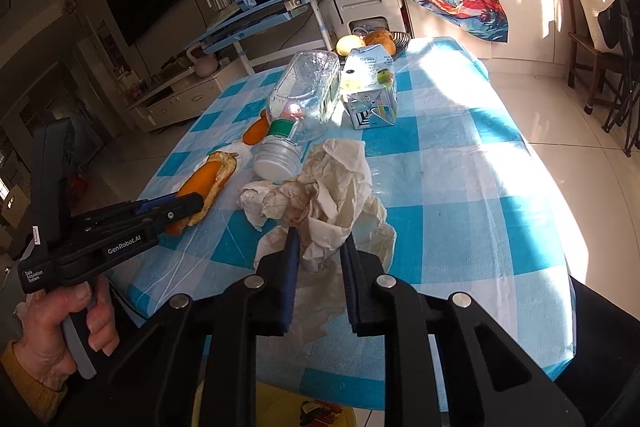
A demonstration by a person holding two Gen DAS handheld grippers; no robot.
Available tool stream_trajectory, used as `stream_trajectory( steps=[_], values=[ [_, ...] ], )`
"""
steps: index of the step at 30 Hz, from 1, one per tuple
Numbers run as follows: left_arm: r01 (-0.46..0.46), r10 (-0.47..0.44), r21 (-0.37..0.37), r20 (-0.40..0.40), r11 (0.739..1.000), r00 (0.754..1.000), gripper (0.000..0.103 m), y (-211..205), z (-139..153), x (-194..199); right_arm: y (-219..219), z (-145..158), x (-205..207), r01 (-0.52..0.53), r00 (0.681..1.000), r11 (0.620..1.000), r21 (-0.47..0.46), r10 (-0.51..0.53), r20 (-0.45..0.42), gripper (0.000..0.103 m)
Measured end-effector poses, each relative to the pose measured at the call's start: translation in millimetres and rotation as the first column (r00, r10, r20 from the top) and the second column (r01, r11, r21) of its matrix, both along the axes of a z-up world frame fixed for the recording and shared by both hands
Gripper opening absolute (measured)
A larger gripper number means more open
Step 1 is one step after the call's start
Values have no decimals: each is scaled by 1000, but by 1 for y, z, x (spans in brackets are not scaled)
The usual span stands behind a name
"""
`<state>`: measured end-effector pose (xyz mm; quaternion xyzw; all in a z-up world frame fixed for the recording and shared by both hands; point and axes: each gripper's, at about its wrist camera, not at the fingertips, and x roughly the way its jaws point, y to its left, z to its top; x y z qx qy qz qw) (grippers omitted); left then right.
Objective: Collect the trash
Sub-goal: 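Grasp the long orange peel with the left gripper while the right grasps crumpled tissue, then carry the peel and tissue over the yellow basin and release both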
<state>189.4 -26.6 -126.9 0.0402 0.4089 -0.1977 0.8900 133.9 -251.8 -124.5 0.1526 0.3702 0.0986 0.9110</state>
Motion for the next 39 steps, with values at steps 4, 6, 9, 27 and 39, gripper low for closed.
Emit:
stream_trajectory(
  steps=[4, 6, 9, 27, 39],
  values=[
    [-24, 24, -6, 36, 1000, 999, 21, 10, 16, -20, 13, 7, -14, -39, 999, 999, 2, 39, 31, 21],
    [-30, 30, -4, 54, 1000, 998, 21, 13, 23, -31, 21, 11, -21, -62, 997, 998, -3, 62, 42, 21],
    [-36, 37, -5, 70, 999, 997, 21, 19, 31, -46, 32, 14, -32, -93, 994, 996, -14, 93, 53, 21],
    [-20, 19, 20, 81, 1000, 997, 21, 33, 43, -105, 72, 6, -88, -234, 972, 971, -48, 233, -32, 21],
    [10, -10, 21, 2, 1000, 1000, 21, 34, 22, -142, 77, 2, -111, -253, 966, 966, -51, 249, -75, 33]
  ],
)
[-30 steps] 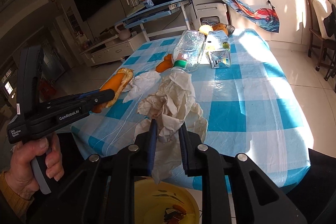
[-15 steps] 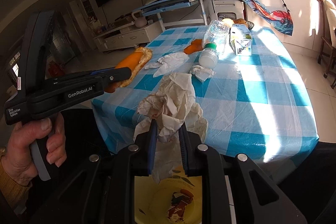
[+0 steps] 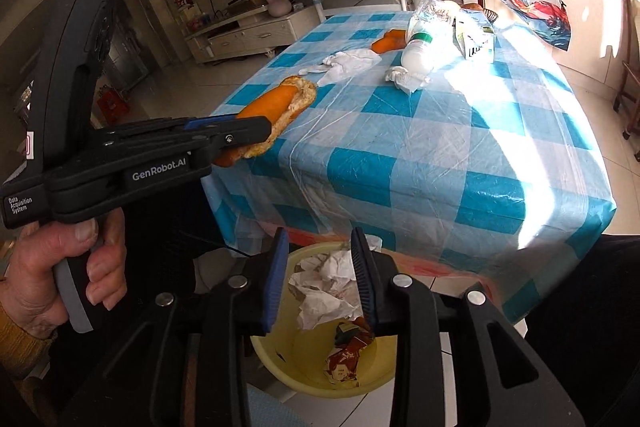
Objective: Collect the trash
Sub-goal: 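Carry the peel and tissue over the yellow basin and release both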
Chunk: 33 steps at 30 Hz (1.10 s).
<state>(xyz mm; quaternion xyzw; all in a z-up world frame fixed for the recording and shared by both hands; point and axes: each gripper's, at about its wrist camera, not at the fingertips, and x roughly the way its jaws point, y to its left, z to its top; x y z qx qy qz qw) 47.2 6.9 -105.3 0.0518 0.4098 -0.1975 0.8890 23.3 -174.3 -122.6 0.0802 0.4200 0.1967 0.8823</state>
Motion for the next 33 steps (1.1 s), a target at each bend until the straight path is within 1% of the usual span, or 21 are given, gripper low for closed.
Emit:
stream_trajectory(
  steps=[5, 8, 10, 14, 16, 18, 21, 22, 24, 26, 28, 29, 32, 33],
  values=[
    [7, -7, 6, -13, 1000, 1000, 21, -1, -5, -11, -5, 5, -4, 27, 999, 999, 17, -28, 24, 34],
    [12, -12, 10, -19, 1000, 1000, 21, -2, -7, -16, -8, 7, -5, 46, 998, 999, 24, -47, 40, 36],
    [17, -17, 12, -25, 1000, 1000, 21, -2, -8, -19, -9, 8, -5, 61, 997, 998, 28, -62, 53, 40],
    [29, -28, 22, -44, 999, 999, 22, -4, -14, -27, -12, 11, -5, 87, 993, 996, 37, -89, 75, 45],
    [43, -42, 25, -58, 999, 997, 29, -6, -17, -31, -14, 12, -5, 97, 992, 994, 41, -101, 81, 49],
    [50, -48, 32, -65, 998, 997, 51, -7, -20, -35, -15, 12, -5, 106, 991, 993, 43, -110, 83, 51],
    [53, -50, 50, -58, 997, 997, 67, -7, -22, -40, -15, 12, -6, 116, 989, 992, 39, -119, 83, 56],
    [49, -46, 52, -52, 997, 998, 70, -7, -21, -41, -14, 13, -6, 120, 989, 992, 35, -123, 85, 59],
    [30, -29, 55, -29, 998, 999, 83, -5, -18, -44, -13, 13, -6, 126, 988, 992, 26, -128, 88, 62],
    [4, -4, 59, 7, 998, 1000, 89, -2, -12, -46, -12, 13, -7, 135, 987, 991, 12, -136, 89, 66],
    [-38, 34, 92, 49, 995, 998, 93, -1, -8, -48, -11, 14, -7, 160, 983, 987, -15, -158, 92, 73],
    [-57, 51, 98, 64, 994, 997, 95, 1, -7, -48, -10, 14, -7, 173, 981, 984, -36, -169, 95, 76],
    [-135, 124, 98, 110, 986, 986, 96, 10, 0, -50, -8, 16, -9, 209, 974, 974, -92, -199, 107, 83],
    [-159, 148, 94, 120, 983, 982, 96, 14, 1, -51, -7, 16, -9, 225, 971, 967, -117, -212, 113, 86]
  ],
)
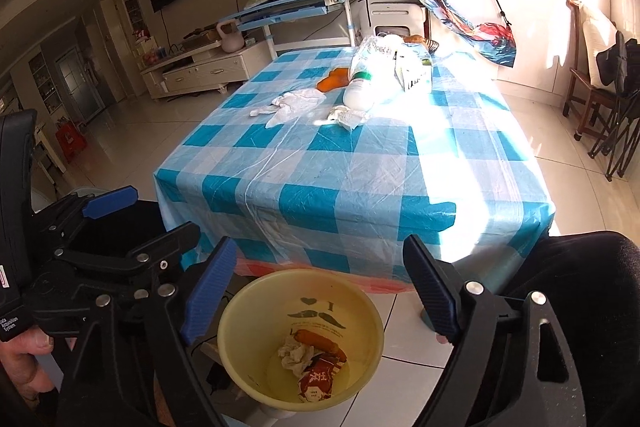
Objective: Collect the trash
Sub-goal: 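Carry the peel and tissue over the yellow basin and release both, then raise both open tools from the basin back toward the table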
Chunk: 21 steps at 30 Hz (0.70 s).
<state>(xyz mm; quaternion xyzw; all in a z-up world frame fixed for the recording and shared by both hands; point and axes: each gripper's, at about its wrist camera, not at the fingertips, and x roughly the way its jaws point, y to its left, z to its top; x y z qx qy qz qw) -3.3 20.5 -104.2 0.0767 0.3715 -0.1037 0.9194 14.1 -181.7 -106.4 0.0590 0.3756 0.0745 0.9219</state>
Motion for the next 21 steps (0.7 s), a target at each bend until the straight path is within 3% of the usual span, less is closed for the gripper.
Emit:
stream_trajectory(
  steps=[10, 21],
  values=[
    [-40, 41, -31, 11, 999, 999, 96, 19, 4, -5, 15, 14, -6, 55, 998, 985, -162, -51, 29, 95],
    [-66, 67, -84, 16, 994, 998, 96, 30, 8, 7, 31, 23, 1, 47, 998, 972, -229, -34, 58, 95]
  ],
)
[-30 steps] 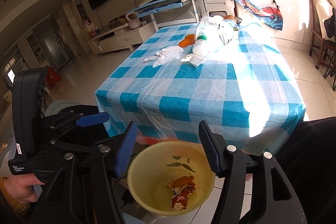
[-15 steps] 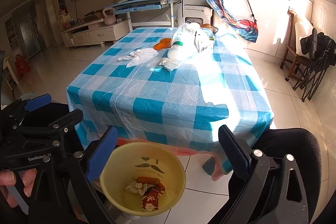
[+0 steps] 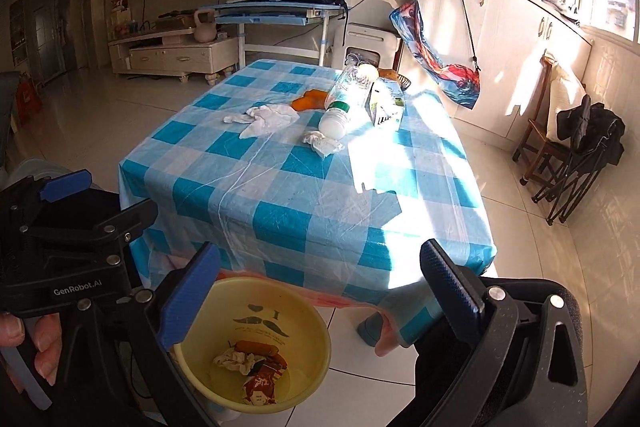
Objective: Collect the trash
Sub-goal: 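Raise both open tools from the basin back toward the table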
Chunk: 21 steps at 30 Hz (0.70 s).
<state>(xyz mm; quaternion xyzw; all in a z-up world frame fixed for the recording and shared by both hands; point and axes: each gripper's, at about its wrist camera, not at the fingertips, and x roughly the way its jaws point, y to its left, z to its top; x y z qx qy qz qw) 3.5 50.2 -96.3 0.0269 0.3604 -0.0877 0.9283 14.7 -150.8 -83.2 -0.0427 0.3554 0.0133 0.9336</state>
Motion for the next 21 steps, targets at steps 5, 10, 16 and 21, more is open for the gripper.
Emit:
stream_trajectory(
  steps=[5, 10, 16, 21],
  values=[
    [6, -6, -5, 1, 1000, 1000, 96, -2, -1, 15, 4, -4, 8, -16, 1000, 1000, -10, 16, -8, 95],
    [0, 0, -7, -6, 1000, 1000, 96, -4, -3, 31, 3, -8, 17, -17, 999, 1000, -1, 17, -27, 95],
    [-13, 13, -11, -17, 1000, 1000, 96, -2, -7, 46, 4, -12, 29, -30, 999, 1000, 0, 30, -41, 95],
    [-24, 24, -16, -27, 1000, 999, 96, -2, -8, 61, 3, -13, 37, -40, 998, 999, 6, 40, -48, 95]
  ],
)
